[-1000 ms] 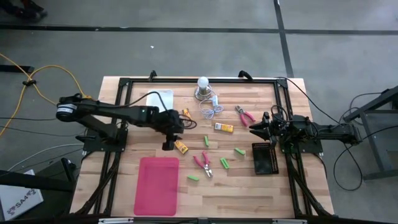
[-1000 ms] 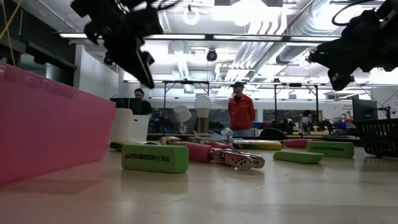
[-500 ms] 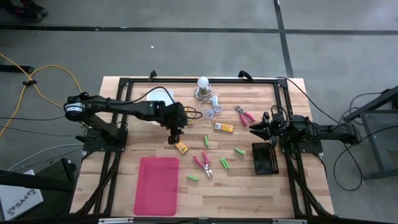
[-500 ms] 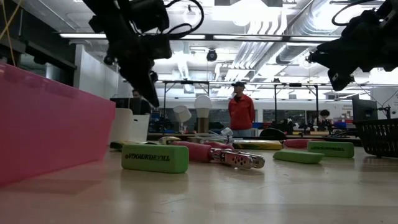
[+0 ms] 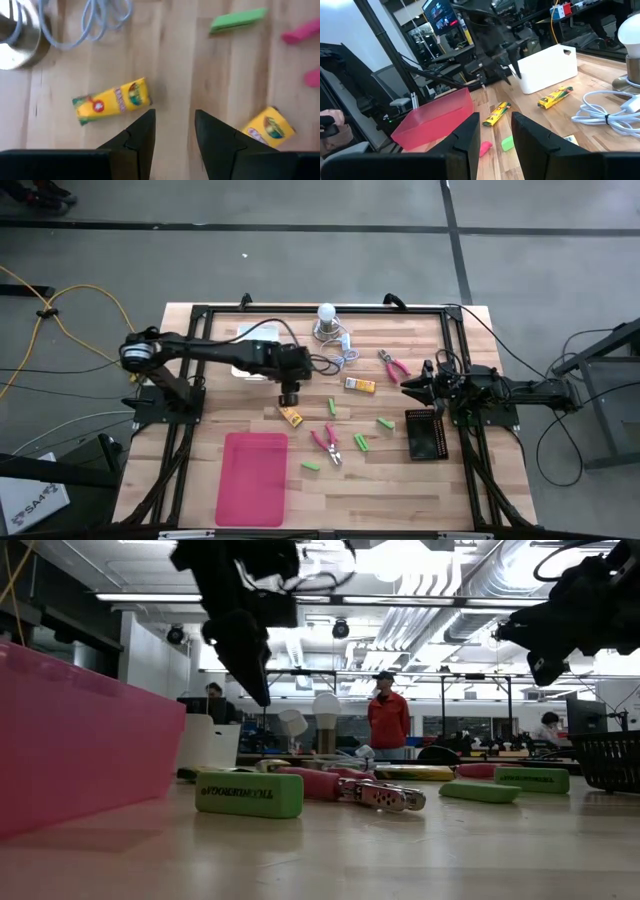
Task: Pick & Place School Supplies
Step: Put the top left crayon box into the pink bin
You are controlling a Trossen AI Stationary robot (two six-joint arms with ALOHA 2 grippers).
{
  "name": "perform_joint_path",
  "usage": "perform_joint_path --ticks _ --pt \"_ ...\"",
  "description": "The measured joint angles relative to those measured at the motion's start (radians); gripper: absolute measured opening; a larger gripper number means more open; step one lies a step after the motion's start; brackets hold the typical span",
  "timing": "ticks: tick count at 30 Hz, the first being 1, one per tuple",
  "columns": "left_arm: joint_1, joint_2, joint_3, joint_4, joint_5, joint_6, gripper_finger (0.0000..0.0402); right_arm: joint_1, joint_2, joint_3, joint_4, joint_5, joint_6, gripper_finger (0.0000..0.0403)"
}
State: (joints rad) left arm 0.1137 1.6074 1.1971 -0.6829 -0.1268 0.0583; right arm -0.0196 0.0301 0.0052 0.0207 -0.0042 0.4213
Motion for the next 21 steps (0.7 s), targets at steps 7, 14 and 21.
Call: perform_joint_path --ticks 7,14,21 --pt "0.032 0.102 0.077 -0.017 -0.018 0.009 0.0131 0.0 0.003 0.0 -0.001 0.001 0.0 0.0101" --pt "0.029 0.106 0.078 -0.019 -0.03 0.105 0.0131 0.0 0.004 0.0 -0.001 0.001 0.0 0.0101" --pt "0.089 0.106 0.078 -0.044 0.116 0.193 0.0131 0.0 0.004 0.0 -0.002 0.001 0.0 0.0101"
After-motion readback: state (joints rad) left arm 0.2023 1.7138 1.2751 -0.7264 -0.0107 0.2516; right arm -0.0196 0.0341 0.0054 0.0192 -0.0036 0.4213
